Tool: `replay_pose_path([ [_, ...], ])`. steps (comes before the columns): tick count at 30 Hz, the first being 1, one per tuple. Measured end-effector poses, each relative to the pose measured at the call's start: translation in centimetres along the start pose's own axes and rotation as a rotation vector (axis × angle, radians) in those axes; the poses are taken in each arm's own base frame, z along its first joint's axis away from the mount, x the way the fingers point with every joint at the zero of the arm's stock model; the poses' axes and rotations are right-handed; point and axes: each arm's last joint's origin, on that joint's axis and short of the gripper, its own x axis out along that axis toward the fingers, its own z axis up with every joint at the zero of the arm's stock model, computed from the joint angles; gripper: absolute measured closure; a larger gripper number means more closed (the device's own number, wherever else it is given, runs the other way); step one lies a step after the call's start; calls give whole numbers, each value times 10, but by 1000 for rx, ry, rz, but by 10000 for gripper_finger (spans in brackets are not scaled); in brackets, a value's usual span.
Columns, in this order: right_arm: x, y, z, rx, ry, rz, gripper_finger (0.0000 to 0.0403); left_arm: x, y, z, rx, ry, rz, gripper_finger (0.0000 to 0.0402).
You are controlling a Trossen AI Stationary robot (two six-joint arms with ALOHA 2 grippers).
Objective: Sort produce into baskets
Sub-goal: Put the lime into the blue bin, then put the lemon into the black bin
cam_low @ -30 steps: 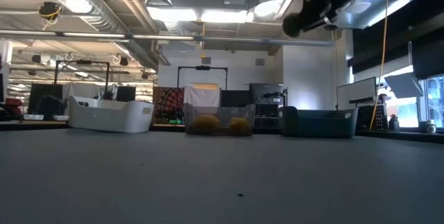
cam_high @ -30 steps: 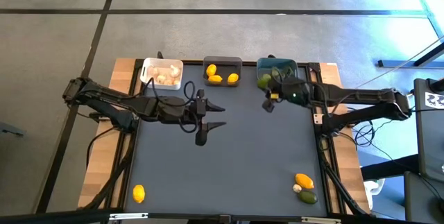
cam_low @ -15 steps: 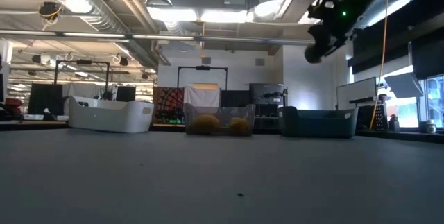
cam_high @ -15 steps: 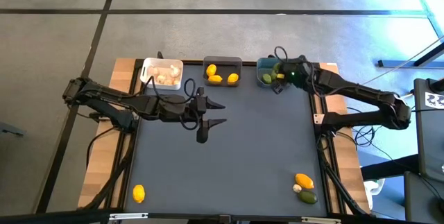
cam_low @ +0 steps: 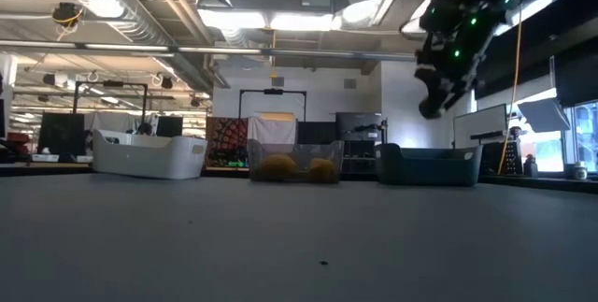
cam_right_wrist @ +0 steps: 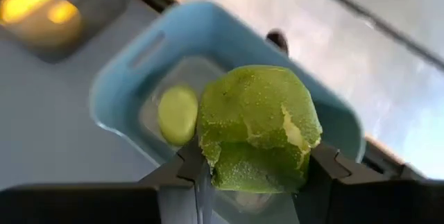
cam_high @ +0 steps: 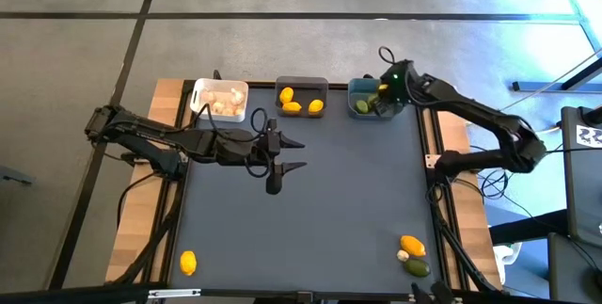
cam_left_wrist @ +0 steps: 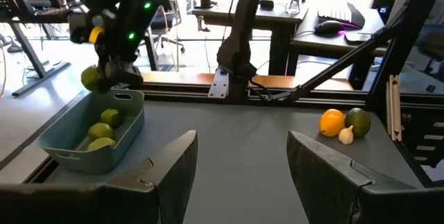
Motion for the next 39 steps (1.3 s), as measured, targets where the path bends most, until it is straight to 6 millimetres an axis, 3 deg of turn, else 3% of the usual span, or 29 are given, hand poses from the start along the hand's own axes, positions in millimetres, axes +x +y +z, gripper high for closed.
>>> replay_pose_path([
  [9,53,-6,-8,33,186,61,265,0,0,0,7,0,0,184],
  [16,70,-3,-14,33,256,62,223,0,1,0,5,0,2,184],
  [23,73,-2,-16,20,282,63,137,1,3,0,0,0,10,184],
  [27,73,-2,-17,14,284,64,113,1,3,0,0,0,10,184],
  [34,63,-1,-12,-9,233,140,134,1,3,-1,-4,11,10,187],
  [39,43,10,-8,-43,176,326,155,-6,2,-8,-22,101,7,200],
])
